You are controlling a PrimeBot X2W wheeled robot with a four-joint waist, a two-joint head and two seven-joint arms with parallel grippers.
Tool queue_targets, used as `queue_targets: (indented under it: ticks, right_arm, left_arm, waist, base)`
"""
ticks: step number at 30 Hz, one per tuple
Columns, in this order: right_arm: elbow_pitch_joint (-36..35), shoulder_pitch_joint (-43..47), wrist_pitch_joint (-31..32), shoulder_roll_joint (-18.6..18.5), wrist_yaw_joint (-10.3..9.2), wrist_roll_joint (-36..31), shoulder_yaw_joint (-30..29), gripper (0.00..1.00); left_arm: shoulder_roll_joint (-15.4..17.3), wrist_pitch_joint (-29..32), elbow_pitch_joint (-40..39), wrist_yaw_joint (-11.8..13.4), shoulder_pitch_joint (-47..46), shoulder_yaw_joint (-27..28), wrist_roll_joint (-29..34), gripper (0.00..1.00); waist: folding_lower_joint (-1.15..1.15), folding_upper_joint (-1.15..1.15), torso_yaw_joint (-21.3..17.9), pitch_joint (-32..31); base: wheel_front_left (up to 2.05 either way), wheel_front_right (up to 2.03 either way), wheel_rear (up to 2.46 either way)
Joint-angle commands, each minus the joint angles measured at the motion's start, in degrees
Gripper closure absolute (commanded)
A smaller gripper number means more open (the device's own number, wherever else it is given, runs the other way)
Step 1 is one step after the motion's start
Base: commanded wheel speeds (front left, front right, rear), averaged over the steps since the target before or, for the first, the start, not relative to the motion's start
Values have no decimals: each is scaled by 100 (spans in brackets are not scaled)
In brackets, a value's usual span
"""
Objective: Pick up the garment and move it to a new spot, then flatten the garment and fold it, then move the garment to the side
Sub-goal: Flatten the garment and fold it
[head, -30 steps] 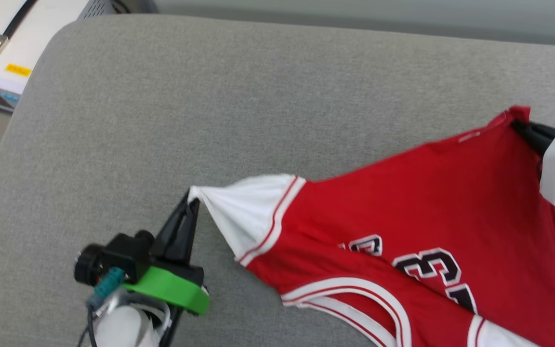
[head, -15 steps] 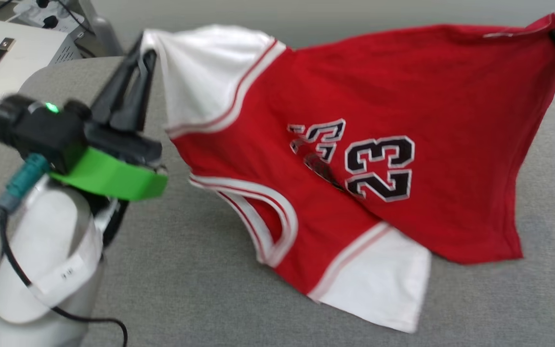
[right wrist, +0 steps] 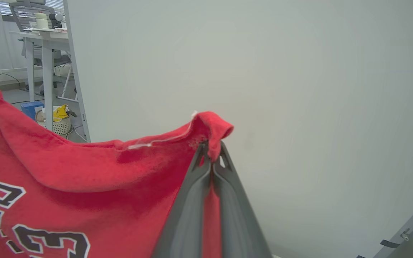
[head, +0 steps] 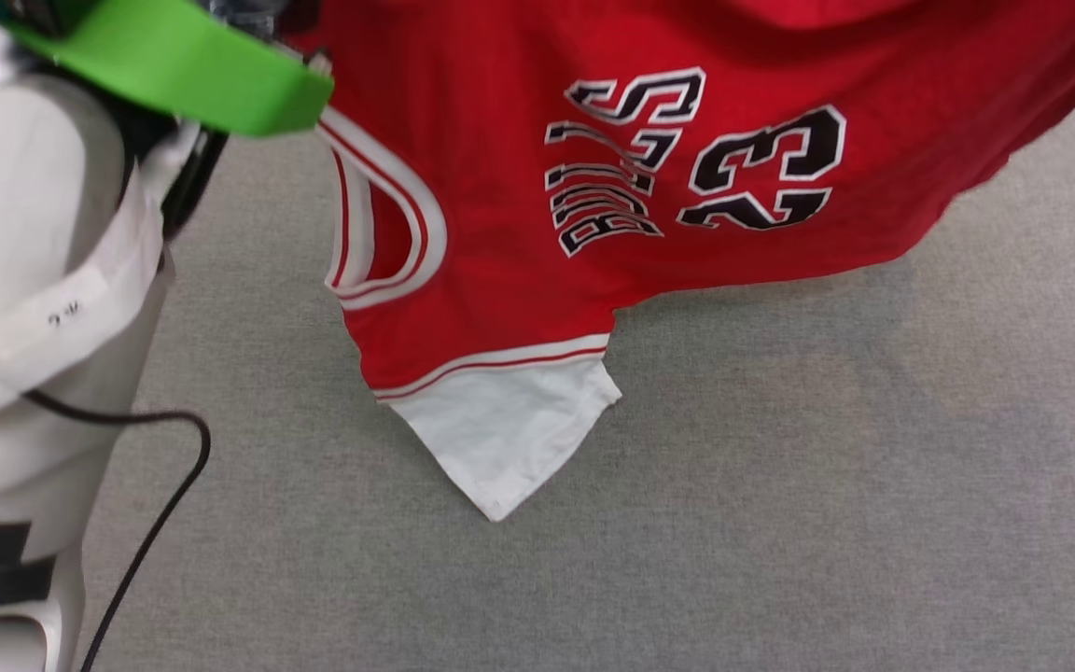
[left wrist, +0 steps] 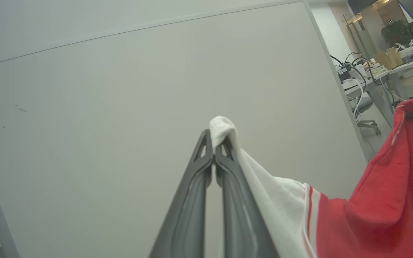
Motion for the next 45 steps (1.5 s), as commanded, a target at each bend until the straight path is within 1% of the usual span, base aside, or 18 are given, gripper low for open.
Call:
queue_targets:
  ticks: [1,8,14,19,23,26,29,34,40,42,45]
  right_arm:
    - [-30,-141,52,63,-4,-52,-43,100]
    - [134,-781,281,200,-4,-159,-98,100]
    - [755,-1976,330,410,-4,-359,43,100]
    - [1566,-3249,129,628,-4,-683,262,100]
    - [2191,-4166,-199,825,-4,-886,410,100]
    - [2570,-4718,-484,942,-4,-1064,585,100]
    - [2913,-5124,-679,1026,-4,-1155,794,100]
    - [3455,-5507,-847,1158,-4,-1139,1230,100]
    - [3949,-5342,-1138,1320,-4,-914,1829,100]
    - [4057,-5201,-1252,1377,-4,-848,2055,100]
    - [4135,-4953,-1416,1410,-4,-709,2360,100]
  left_arm:
    - [5,4,118,-16,-260,-57,-77,100]
    - [34,-26,813,-16,-1409,-411,-310,100]
    - [97,-54,1547,-16,-2757,-657,-396,100]
    - [13,-194,2181,-16,-3873,-726,-419,100]
    - [-12,-284,2542,-16,-4619,-758,-333,100]
    - [-19,-340,2668,-15,-4990,-758,-277,100]
    - [-20,-336,2730,-15,-5150,-754,-289,100]
    - [133,-374,2863,-15,-5072,-724,-427,100]
    - [254,-551,3062,-16,-4572,-810,-710,100]
    - [293,-610,3096,-16,-4341,-837,-829,100]
    - [403,-705,3066,-16,-4013,-960,-852,100]
  waist:
    - [0,0,-55,180]
    - [0,0,-174,832]
    - [0,0,-333,1574]
    - [0,0,-406,2040]
    - [0,0,-451,2229]
    - [0,0,-481,2288]
    - [0,0,-484,2341]
    - [0,0,-475,2553]
    - [0,0,-391,2746]
    - [0,0,-365,2761]
    - [0,0,-337,2735]
  base:
    - [0,0,0]
    - [0,0,0]
    - [0,0,0]
    - [0,0,0]
    - [0,0,0]
    - [0,0,0]
    - [0,0,0]
    - [0,0,0]
    - [0,0,0]
    - [0,0,0]
    - [0,0,0]
